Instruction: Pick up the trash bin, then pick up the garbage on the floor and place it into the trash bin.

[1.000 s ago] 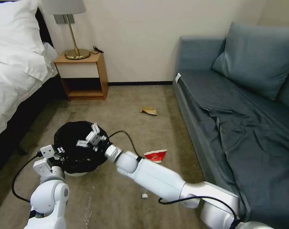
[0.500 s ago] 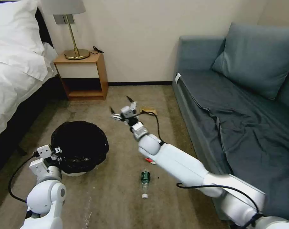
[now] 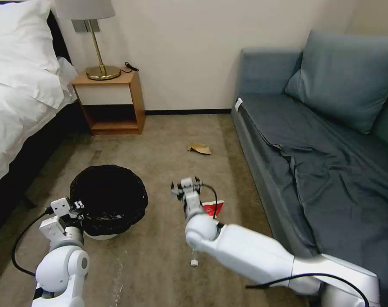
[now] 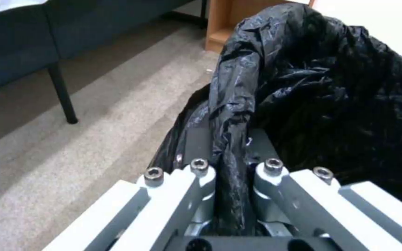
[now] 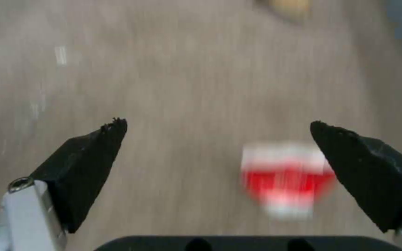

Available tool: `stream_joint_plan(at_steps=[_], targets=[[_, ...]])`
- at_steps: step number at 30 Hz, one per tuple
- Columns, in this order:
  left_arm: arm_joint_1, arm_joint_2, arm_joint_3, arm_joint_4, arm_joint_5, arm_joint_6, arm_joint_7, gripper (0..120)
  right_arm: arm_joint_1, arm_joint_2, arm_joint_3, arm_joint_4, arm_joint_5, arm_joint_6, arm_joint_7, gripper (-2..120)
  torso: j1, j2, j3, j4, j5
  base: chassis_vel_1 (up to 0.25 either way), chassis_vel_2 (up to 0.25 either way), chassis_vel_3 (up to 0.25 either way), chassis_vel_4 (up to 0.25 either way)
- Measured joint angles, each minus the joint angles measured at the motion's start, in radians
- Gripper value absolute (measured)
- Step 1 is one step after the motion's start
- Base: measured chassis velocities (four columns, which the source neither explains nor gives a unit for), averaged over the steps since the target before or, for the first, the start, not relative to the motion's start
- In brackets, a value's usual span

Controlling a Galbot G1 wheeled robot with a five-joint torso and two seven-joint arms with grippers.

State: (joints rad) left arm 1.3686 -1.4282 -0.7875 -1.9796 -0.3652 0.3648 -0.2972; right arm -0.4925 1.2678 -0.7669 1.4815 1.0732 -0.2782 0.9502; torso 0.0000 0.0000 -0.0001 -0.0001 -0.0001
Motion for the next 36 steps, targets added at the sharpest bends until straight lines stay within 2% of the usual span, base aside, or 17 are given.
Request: stream_joint_plan(at_steps=[2,3,5,9,11,14,18,20,28,36], targets=[[-0.002,-0.004,0.001,0.005,0.0,-0.004,0.001,4,-0.001,0.015,-0.001,0.03,0.22,-0.122,0.082,100,0.0,0.0,0.0,0.0002,0.0001,0.0,0.0,0.0,0.0],[-0.002,-0.004,0.001,0.005,0.0,-0.004,0.001,4,-0.001,0.015,-0.001,0.03,0.22,-0.122,0.082,100,0.0,0.0,0.0,0.0002,0.0001,0.0,0.0,0.0,0.0],[-0.003,-0.009,0.001,0.013,0.0,-0.01,0.002,4,-0.006,0.022,0.0,0.026,0.302,-0.203,0.091,100,0.0,0.0,0.0,0.0002,0.0,0.0,0.0,0.0,0.0],[0.001,-0.012,-0.001,0.02,0.0,-0.018,0.006,4,-0.031,0.036,0.03,-0.012,0.315,-0.252,0.071,100,0.0,0.0,0.0,0.0001,0.0001,0.0,0.0,0.0,0.0],[0.005,-0.012,-0.003,0.022,-0.001,-0.022,0.008,4,-0.044,0.04,0.051,-0.036,0.299,-0.266,0.04,100,0.0,0.0,0.0,0.0001,0.0001,0.0,0.0,0.0,0.0],[0.017,-0.001,-0.017,0.022,-0.01,-0.024,0.009,4,-0.075,0.046,0.115,-0.1,0.208,-0.288,-0.069,100,0.0,0.0,0.0,0.0001,0.0001,0.0,0.0,0.0,0.0],[0.018,0.006,-0.023,0.02,-0.016,-0.024,0.008,4,-0.087,0.047,0.136,-0.12,0.165,-0.29,-0.116,100,0.0,0.0,0.0,0.0001,0.0,0.0,0.0,0.0,0.0],[0.011,0.006,-0.023,0.017,-0.018,-0.021,0.003,4,-0.105,0.047,0.157,-0.16,0.085,-0.279,-0.198,100,0.0,0.0,0.0,0.0002,0.0001,0.0,0.0,0.0,0.0],[-0.007,-0.007,-0.009,0.014,-0.007,-0.01,-0.005,4,-0.155,0.064,0.229,-0.253,-0.034,-0.245,-0.311,100,0.0,0.0,0.0,0.0001,0.0001,0.0,0.0,0.0,0.0],[-0.011,-0.007,-0.006,0.013,0.001,-0.004,-0.008,4,-0.176,0.082,0.286,-0.341,-0.096,-0.215,-0.394,100,0.0,0.0,0.0,0.0001,0.0002,0.0,0.0,0.0,0.0]])
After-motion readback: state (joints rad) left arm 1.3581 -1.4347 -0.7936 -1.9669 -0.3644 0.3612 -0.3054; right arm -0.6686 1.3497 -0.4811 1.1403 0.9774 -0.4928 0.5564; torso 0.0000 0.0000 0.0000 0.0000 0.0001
